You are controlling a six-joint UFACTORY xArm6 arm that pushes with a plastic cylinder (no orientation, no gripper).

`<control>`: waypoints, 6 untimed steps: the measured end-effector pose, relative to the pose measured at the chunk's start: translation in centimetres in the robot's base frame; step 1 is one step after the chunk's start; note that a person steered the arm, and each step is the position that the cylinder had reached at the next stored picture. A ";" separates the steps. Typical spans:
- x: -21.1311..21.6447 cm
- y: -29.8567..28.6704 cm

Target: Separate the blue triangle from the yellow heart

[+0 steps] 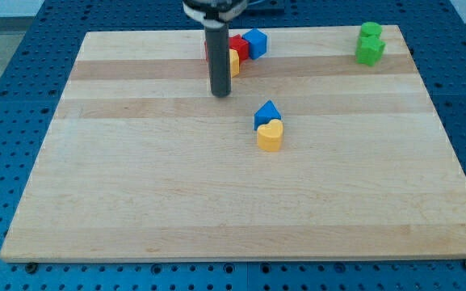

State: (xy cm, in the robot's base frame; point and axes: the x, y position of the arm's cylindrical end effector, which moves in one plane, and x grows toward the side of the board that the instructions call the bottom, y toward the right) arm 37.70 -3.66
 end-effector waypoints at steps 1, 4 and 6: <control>6.0 0.7; 11.0 9.4; 8.0 8.8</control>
State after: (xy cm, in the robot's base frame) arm 45.68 5.18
